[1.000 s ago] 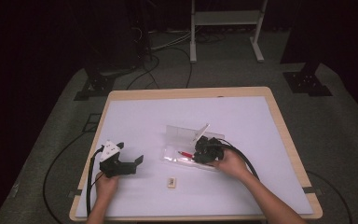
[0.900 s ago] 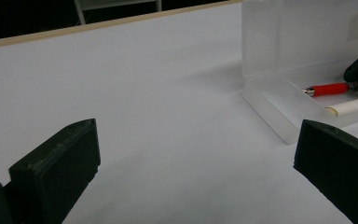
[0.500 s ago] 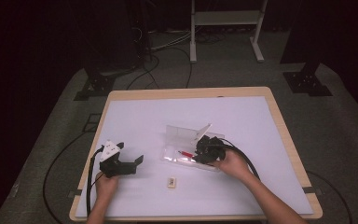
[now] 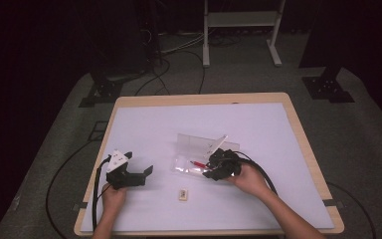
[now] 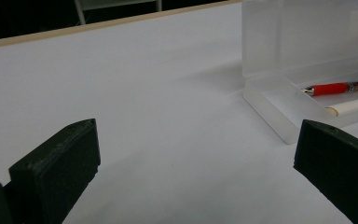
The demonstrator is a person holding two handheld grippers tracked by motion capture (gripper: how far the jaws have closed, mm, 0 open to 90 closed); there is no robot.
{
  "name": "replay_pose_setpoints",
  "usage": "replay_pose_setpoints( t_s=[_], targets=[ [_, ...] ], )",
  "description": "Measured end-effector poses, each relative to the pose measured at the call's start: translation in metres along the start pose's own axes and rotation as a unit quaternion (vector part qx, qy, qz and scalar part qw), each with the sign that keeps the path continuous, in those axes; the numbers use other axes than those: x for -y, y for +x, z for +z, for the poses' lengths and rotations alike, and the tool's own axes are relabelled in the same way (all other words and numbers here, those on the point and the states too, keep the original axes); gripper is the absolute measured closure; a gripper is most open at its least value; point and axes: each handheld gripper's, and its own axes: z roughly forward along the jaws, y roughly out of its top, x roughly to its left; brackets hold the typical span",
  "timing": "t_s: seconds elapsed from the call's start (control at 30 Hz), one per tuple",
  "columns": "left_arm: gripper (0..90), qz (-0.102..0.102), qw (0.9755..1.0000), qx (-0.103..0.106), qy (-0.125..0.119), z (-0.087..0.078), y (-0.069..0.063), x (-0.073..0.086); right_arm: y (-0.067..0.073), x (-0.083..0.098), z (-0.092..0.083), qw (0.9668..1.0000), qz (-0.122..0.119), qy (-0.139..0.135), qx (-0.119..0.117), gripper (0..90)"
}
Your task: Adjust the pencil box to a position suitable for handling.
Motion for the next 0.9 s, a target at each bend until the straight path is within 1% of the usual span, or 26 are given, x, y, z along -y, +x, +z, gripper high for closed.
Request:
replay_pose_setpoints(
  t_s=[0.1, 0.23, 0.37, 0.47, 0.73, 0.9],
  targets=[
    [0.0, 0.000, 1.0000, 0.000, 0.000, 0.000, 0.000, 0.000, 0.004, 0.000, -0.001, 1.0000, 0.002, -0.004, -0.008, 57.9],
    [0.0, 0.001, 1.0000, 0.000, 0.000, 0.000, 0.000, 0.000, 0.008, 0.000, -0.001, 0.9999, -0.002, -0.006, -0.014, 56.1],
    [0.0, 0.000, 1.0000, 0.000, 0.000, 0.000, 0.000, 0.000, 0.011, -0.001, 0.000, 0.9998, -0.002, -0.010, -0.017, 52.3],
    [0.0, 0.000, 1.0000, 0.000, 0.000, 0.000, 0.000, 0.000, 0.013, -0.001, -0.001, 0.9995, 0.000, -0.016, -0.027, 51.3],
    [0.0, 0.001, 1.0000, 0.000, 0.000, 0.000, 0.000, 0.000, 0.023, -0.004, 0.000, 0.9989, -0.009, -0.022, -0.041, 48.0],
    [0.0, 0.001, 1.0000, 0.000, 0.001, 0.000, 0.000, 0.000, 0.029, -0.005, 0.003, 0.9984, -0.015, -0.022, -0.050, 47.0]
  ],
)
